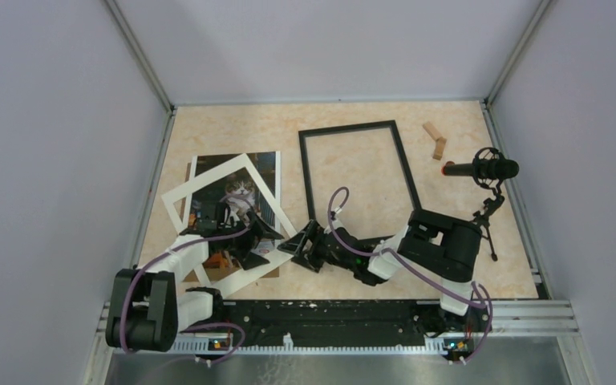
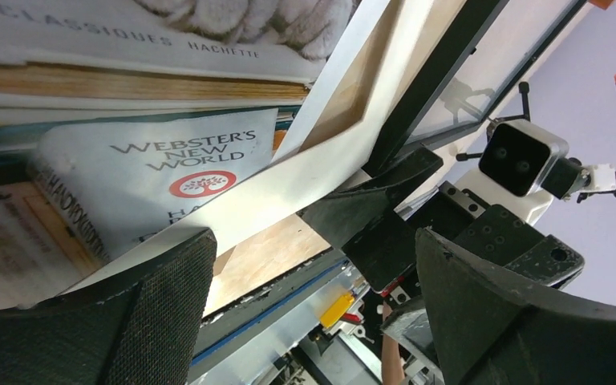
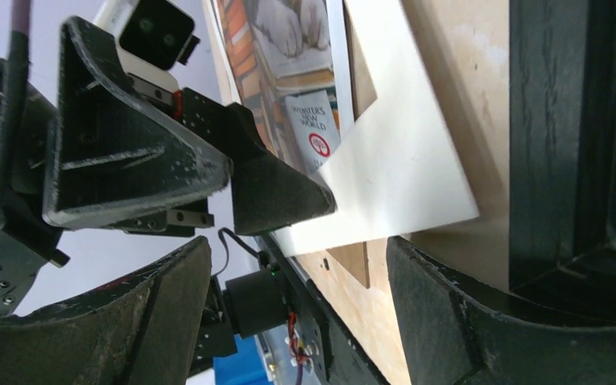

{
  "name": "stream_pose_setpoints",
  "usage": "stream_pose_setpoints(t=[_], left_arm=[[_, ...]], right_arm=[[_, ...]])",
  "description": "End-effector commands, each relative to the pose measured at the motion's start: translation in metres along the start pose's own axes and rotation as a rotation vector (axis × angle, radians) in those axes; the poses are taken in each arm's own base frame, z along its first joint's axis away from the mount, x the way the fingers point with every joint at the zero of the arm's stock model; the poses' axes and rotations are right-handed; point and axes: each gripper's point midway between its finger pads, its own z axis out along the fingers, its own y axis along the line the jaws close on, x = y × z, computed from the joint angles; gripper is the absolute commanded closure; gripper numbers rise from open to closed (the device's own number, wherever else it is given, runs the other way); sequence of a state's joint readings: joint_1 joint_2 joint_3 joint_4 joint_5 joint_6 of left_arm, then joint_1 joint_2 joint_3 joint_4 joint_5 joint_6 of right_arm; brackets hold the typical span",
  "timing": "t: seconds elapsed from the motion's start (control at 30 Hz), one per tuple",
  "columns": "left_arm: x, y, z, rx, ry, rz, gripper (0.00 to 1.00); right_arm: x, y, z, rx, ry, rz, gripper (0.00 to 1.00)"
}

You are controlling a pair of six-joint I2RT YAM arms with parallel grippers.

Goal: Put the photo into the frame

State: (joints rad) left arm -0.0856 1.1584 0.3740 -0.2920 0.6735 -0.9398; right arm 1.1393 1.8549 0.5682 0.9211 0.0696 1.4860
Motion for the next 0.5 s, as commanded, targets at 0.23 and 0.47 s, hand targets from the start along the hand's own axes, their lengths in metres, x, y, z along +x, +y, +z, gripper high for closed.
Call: stream_pose_setpoints(t=[0.23, 0.47], left_arm=[[-0.018, -0.026, -0.01, 0.026, -0.024, 0.289, 0.01], [-0.021, -0.033, -0.008, 0.057, -0.031, 0.276, 0.01]], right_arm=[[-0.037, 0.012, -0.004, 0.074, -0.082, 0.015, 0.21], [-0.058, 0.002, -0.004, 0.174, -0.198, -0.001, 0.24]])
